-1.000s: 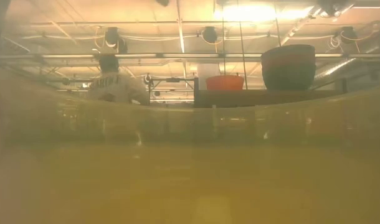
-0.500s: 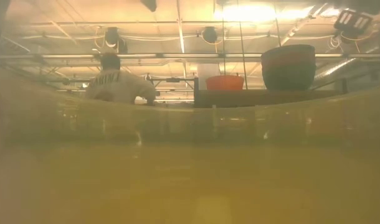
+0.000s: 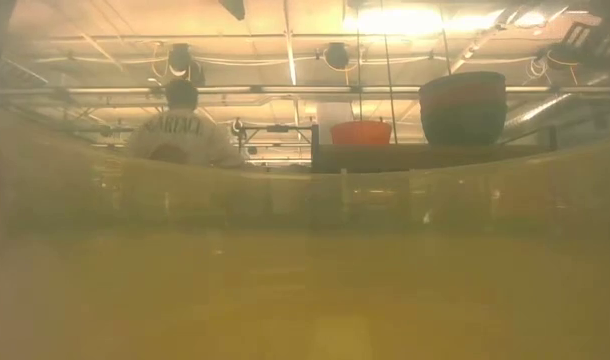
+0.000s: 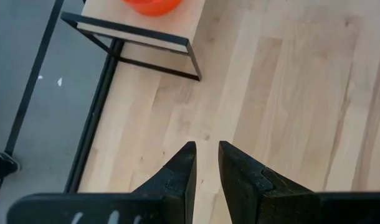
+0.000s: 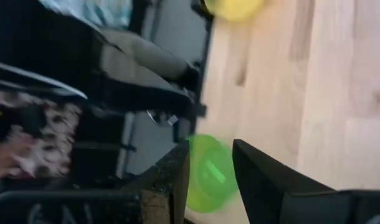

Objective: Place and stack bowls onto a shelf
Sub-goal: Stack the green bowl on the orange bowl on the shelf

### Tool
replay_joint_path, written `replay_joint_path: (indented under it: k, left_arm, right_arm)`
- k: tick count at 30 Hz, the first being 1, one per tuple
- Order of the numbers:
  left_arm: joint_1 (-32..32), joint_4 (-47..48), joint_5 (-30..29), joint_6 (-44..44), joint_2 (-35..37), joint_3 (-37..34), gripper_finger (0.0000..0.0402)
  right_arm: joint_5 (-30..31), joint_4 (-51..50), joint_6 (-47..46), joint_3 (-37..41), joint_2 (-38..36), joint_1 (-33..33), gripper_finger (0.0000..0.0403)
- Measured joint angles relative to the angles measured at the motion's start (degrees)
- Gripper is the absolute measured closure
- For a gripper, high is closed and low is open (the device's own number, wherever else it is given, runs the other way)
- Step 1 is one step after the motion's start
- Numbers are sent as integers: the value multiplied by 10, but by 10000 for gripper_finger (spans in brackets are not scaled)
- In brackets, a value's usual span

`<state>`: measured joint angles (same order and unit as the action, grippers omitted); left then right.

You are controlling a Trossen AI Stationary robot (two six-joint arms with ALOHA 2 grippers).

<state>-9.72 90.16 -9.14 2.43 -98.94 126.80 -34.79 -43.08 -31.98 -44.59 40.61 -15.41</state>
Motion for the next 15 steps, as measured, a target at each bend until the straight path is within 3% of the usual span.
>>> replay_joint_path:
  k: [7,15]
  left_arm:
    - [0,-1,0,-14,1,0,327]
    - [0,-1,0,-35,1,0,327]
  right_arm:
    - [111,2,-22,14,88,-128,290]
    - [124,111,-77,38,219,-235,290]
